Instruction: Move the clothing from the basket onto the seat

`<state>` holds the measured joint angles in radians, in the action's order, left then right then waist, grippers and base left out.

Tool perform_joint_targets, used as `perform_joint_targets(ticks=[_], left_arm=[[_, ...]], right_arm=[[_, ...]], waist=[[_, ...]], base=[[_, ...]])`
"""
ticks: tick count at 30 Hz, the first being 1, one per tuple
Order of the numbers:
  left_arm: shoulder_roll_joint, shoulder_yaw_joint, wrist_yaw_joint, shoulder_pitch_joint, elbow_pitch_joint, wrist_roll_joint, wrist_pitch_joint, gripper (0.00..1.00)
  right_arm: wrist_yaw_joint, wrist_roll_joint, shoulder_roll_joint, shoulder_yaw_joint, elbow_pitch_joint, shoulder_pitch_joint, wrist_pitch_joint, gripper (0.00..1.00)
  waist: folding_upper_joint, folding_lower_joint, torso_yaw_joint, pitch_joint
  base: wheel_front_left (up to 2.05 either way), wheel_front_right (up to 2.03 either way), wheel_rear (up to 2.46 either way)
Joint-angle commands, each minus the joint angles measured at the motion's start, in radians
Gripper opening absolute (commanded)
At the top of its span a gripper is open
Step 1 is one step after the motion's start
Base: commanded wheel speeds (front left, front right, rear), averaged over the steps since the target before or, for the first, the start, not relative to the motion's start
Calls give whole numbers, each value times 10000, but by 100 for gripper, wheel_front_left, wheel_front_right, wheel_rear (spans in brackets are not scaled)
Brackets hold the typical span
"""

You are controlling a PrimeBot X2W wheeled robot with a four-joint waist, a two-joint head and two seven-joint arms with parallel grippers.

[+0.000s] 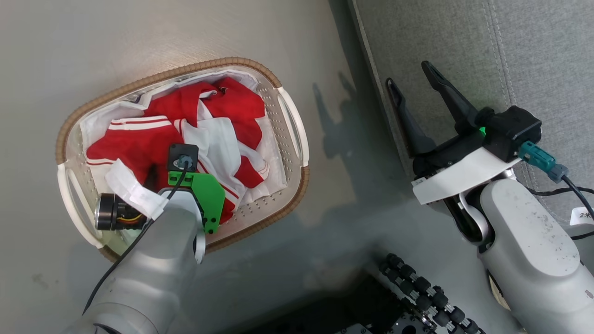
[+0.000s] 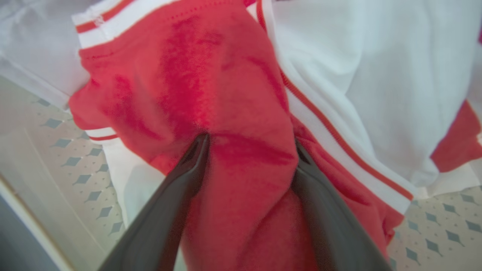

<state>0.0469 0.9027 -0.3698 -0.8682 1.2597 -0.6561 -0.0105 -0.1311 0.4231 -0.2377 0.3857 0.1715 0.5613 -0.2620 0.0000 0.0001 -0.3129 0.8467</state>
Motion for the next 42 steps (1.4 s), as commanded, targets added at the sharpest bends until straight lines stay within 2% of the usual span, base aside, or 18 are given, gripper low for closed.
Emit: perform_joint_targets(ticks=[1,9,10,11,19,27,33,37,42], left_arm=[[141,19,-41,-192,81,106,3,100],[196,101,13,-194,245,43,-48,100],[197,104,36,-110,256,13,-58,36],[199,101,103,-45,257,-12,-153,0],[117,-149,692,702,243,-381,-1659,0],[54,-290,1315,1745,109,-779,-2300,0],[53,-440,1548,2638,-478,-1071,-2554,0],[141,-1268,1321,3261,-1812,-774,-2556,0],[260,-2435,1500,4225,-3468,131,-2540,0]], right_arm=[[6,43,-12,0,-55,85,-41,100],[6,85,96,109,-91,55,-41,100],[6,74,101,142,-59,20,-41,100],[6,72,105,175,-33,1,-41,100],[6,104,77,256,347,-339,-42,100],[6,-100,42,371,768,-862,-41,100],[6,-141,74,548,1072,-1386,-41,100],[6,-250,122,534,1280,-1879,-42,100],[6,-404,178,521,1425,-2424,-41,100]], waist=[[0,-1,-54,207],[0,-1,-32,272],[0,-1,-31,219],[0,-1,-32,159],[0,-1,147,-897],[0,-1,498,-2363],[0,-1,854,-3468],[0,-1,1114,-4321],[0,-1,1354,-5160]], base=[[0,0,0],[0,0,0],[0,0,0],[0,0,0],[0,0,0],[0,0,0],[0,0,0],[0,0,0],[0,0,0]])
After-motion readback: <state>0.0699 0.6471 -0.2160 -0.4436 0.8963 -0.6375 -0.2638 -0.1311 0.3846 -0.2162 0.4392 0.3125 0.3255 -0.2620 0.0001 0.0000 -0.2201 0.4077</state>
